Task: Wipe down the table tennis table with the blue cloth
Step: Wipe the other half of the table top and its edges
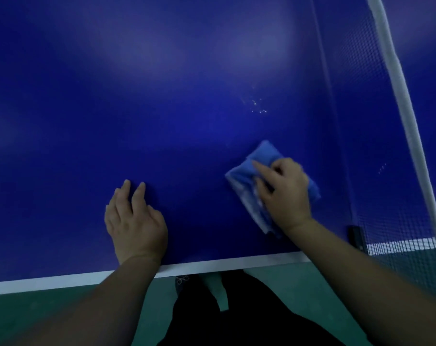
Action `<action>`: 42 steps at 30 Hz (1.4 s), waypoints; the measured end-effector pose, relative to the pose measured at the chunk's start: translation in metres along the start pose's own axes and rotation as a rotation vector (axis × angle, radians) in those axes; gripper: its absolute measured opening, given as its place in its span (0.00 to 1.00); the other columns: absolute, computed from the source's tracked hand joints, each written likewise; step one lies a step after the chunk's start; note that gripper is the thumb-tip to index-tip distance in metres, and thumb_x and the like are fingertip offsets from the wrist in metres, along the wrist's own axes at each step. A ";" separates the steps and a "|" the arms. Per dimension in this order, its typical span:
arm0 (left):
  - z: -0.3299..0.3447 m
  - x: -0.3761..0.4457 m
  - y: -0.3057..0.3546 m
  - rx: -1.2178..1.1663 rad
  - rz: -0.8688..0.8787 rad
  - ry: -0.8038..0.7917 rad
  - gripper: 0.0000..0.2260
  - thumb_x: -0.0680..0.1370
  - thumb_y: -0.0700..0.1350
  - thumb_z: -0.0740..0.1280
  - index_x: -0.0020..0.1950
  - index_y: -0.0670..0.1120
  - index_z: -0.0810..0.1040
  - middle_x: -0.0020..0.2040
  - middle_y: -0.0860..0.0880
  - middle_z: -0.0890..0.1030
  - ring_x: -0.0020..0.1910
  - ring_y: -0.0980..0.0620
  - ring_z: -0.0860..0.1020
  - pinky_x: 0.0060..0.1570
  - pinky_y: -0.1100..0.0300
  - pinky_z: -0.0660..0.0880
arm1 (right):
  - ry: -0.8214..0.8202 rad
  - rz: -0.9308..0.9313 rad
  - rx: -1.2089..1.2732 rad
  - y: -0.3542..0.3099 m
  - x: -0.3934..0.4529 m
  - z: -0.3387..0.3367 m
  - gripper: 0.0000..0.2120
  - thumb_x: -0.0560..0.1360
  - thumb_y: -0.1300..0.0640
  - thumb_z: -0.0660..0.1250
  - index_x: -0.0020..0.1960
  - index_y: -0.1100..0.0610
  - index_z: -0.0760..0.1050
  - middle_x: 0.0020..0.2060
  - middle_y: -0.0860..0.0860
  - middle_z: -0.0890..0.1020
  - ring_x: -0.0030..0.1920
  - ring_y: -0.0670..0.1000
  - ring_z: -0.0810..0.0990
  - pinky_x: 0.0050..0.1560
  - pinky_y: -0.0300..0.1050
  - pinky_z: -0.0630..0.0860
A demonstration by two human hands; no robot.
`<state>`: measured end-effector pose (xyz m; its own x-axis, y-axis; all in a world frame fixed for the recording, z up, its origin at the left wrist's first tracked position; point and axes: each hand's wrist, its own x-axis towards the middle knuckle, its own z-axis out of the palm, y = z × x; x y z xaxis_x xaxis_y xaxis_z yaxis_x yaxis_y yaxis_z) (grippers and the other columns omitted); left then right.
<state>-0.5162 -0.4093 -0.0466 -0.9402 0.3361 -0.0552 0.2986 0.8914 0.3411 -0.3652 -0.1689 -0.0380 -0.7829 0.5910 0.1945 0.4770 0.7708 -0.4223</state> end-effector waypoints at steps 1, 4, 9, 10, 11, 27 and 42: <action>0.000 0.000 0.000 0.003 -0.002 0.000 0.21 0.78 0.38 0.61 0.72 0.44 0.68 0.76 0.44 0.62 0.75 0.41 0.57 0.75 0.41 0.52 | 0.064 0.111 -0.027 0.014 0.005 -0.005 0.14 0.76 0.53 0.63 0.59 0.52 0.81 0.40 0.56 0.75 0.39 0.58 0.72 0.36 0.50 0.70; 0.000 0.000 0.000 0.008 -0.001 0.000 0.20 0.78 0.40 0.59 0.71 0.44 0.68 0.76 0.44 0.62 0.75 0.41 0.58 0.74 0.40 0.53 | 0.204 0.455 -0.051 0.049 0.052 -0.008 0.15 0.77 0.53 0.66 0.62 0.51 0.79 0.47 0.56 0.74 0.46 0.59 0.73 0.47 0.59 0.73; -0.004 0.001 0.003 0.000 -0.003 0.003 0.23 0.77 0.44 0.54 0.72 0.44 0.69 0.75 0.44 0.63 0.75 0.41 0.58 0.74 0.40 0.53 | 0.073 0.169 -0.019 0.001 0.070 0.014 0.14 0.75 0.53 0.66 0.60 0.50 0.80 0.45 0.56 0.74 0.43 0.58 0.72 0.42 0.54 0.71; -0.004 0.001 0.003 -0.001 -0.003 0.006 0.23 0.77 0.44 0.54 0.72 0.43 0.69 0.75 0.44 0.64 0.75 0.41 0.59 0.74 0.41 0.53 | 0.024 0.050 -0.001 -0.004 0.055 0.015 0.13 0.75 0.55 0.67 0.60 0.50 0.80 0.43 0.55 0.74 0.41 0.57 0.71 0.39 0.51 0.70; -0.004 0.000 0.003 0.000 0.000 0.009 0.23 0.77 0.44 0.54 0.71 0.43 0.69 0.75 0.43 0.64 0.75 0.41 0.59 0.74 0.41 0.53 | -0.005 -0.020 0.004 -0.003 0.041 0.014 0.13 0.75 0.56 0.67 0.60 0.51 0.80 0.41 0.54 0.74 0.40 0.55 0.71 0.38 0.49 0.68; -0.001 -0.002 0.000 0.009 0.030 0.054 0.21 0.77 0.42 0.57 0.70 0.42 0.71 0.74 0.42 0.66 0.74 0.40 0.61 0.73 0.38 0.56 | -0.004 -0.017 -0.032 0.016 0.073 0.012 0.16 0.76 0.52 0.61 0.61 0.50 0.80 0.42 0.56 0.74 0.41 0.59 0.72 0.38 0.55 0.71; -0.002 -0.001 0.000 0.006 0.015 0.032 0.22 0.76 0.42 0.56 0.70 0.42 0.71 0.74 0.42 0.65 0.74 0.41 0.60 0.73 0.39 0.55 | -0.091 -0.193 0.078 -0.009 0.106 0.027 0.13 0.74 0.52 0.65 0.56 0.52 0.82 0.41 0.57 0.76 0.40 0.60 0.75 0.40 0.53 0.72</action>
<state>-0.5157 -0.4099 -0.0443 -0.9404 0.3396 -0.0198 0.3136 0.8881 0.3361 -0.4634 -0.1194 -0.0371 -0.8914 0.4073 0.1989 0.2850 0.8448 -0.4528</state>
